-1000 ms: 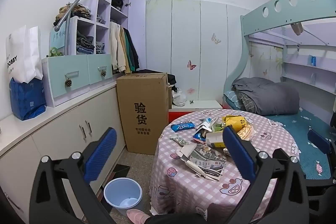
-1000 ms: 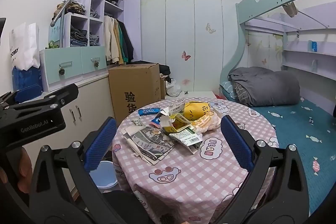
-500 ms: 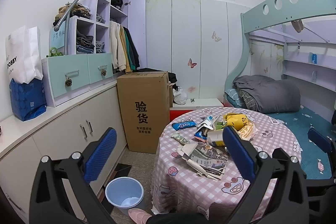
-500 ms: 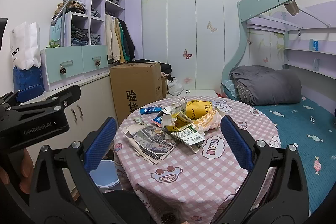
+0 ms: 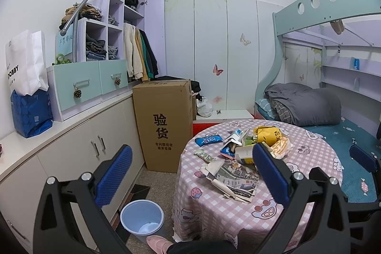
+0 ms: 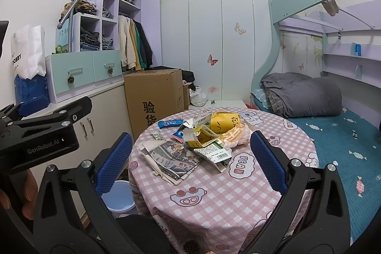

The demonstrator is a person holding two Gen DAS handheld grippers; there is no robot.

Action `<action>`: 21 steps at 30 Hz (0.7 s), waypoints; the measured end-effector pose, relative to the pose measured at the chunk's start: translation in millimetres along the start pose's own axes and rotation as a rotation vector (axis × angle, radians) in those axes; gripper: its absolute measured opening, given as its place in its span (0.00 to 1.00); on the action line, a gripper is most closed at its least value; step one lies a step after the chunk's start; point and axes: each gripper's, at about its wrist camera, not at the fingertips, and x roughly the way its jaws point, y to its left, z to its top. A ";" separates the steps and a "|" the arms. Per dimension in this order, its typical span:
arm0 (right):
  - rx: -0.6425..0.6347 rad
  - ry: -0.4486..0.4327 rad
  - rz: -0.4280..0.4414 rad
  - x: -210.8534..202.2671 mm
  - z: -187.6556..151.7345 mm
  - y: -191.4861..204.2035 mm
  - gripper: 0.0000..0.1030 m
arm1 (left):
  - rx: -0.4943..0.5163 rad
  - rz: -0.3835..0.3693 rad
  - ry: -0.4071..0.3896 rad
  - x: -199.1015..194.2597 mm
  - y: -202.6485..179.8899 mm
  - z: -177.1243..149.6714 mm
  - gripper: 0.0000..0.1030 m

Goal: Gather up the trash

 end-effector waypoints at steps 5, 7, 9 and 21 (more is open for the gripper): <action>0.002 0.001 0.000 1.5 -1.8 0.5 0.94 | 0.001 0.000 0.002 0.1 -0.7 1.3 0.96; 0.002 0.003 0.002 1.5 -1.7 0.3 0.94 | 0.001 -0.001 0.002 0.0 -0.5 1.6 0.96; 0.002 0.003 0.002 1.9 -2.1 0.6 0.94 | 0.004 0.000 0.002 0.3 -1.2 0.8 0.96; 0.008 0.005 0.001 1.8 -10.0 0.8 0.94 | 0.008 0.000 0.005 0.3 -2.3 0.7 0.96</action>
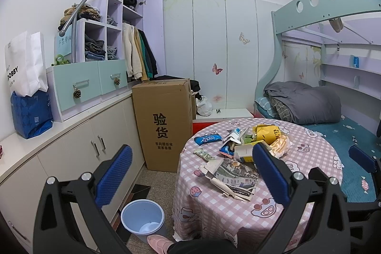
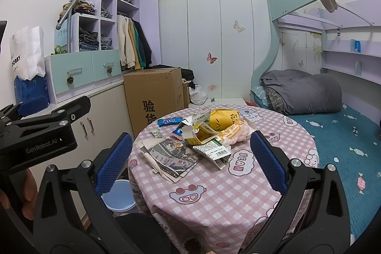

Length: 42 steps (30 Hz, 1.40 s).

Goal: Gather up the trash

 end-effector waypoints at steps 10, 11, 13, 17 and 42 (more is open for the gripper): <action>0.002 0.002 -0.001 0.4 0.5 -0.5 0.94 | 0.006 0.000 0.004 -0.1 -3.4 -0.9 0.96; 0.002 0.003 -0.001 0.5 0.5 -0.4 0.94 | 0.008 0.001 0.005 -0.5 -4.7 -1.8 0.96; 0.003 0.003 -0.001 -0.4 -0.1 -0.8 0.94 | 0.008 0.000 0.004 -0.6 -4.6 -1.9 0.96; 0.004 0.004 0.000 -0.2 0.2 -1.1 0.94 | 0.009 0.000 0.005 -0.4 -4.7 -1.4 0.96; 0.039 0.038 0.009 -2.0 -11.6 -2.1 0.94 | 0.021 0.007 0.034 2.6 -8.6 -3.9 0.96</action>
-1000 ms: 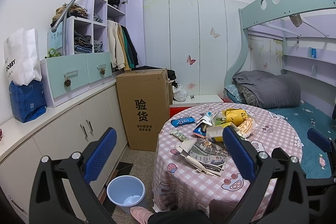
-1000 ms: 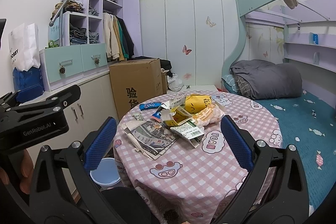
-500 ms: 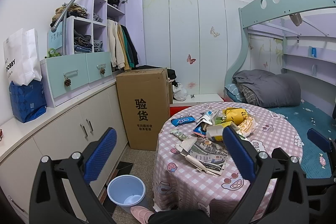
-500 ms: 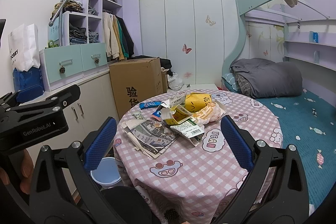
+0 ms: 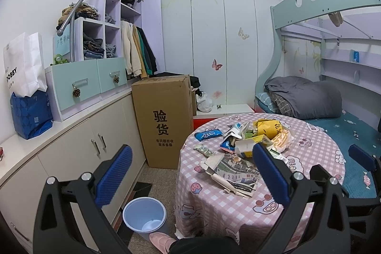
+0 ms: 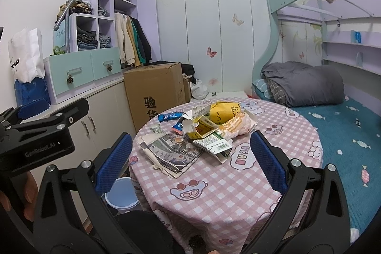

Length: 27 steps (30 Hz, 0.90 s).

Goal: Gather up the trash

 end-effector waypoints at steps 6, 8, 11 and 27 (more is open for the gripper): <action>0.047 0.047 -0.009 15.6 2.1 -13.4 0.94 | -0.017 -0.005 0.056 17.0 7.7 0.1 0.96; 0.056 0.064 -0.010 22.7 2.9 -17.7 0.94 | -0.025 0.004 0.080 25.6 10.0 -2.2 0.96; 0.068 0.092 -0.027 33.8 2.5 -22.0 0.94 | -0.026 0.017 0.112 39.4 11.7 -5.1 0.96; 0.140 0.255 -0.075 112.7 -16.8 -68.9 0.94 | -0.083 -0.193 0.392 161.5 -4.2 -50.9 0.96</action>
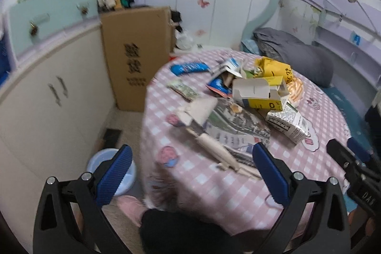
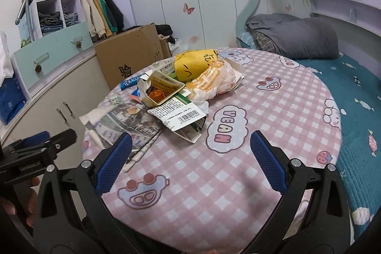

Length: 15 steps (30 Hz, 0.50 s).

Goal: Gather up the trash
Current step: 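Grasp the crumpled newspaper scrap on the table with the left gripper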

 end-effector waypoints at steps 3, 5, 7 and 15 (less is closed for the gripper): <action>-0.005 0.021 -0.002 13.9 1.3 0.1 0.94 | -0.032 -0.039 0.041 26.6 3.2 8.2 0.95; -0.006 0.036 -0.006 22.2 2.2 0.2 0.94 | -0.053 -0.039 0.053 40.2 4.2 13.8 0.93; -0.008 0.050 -0.004 31.0 4.3 -0.1 0.94 | -0.061 -0.049 0.065 53.1 4.6 18.6 0.82; -0.049 0.070 -0.013 53.1 23.6 8.0 0.94 | -0.151 -0.214 0.145 86.6 11.8 20.7 0.29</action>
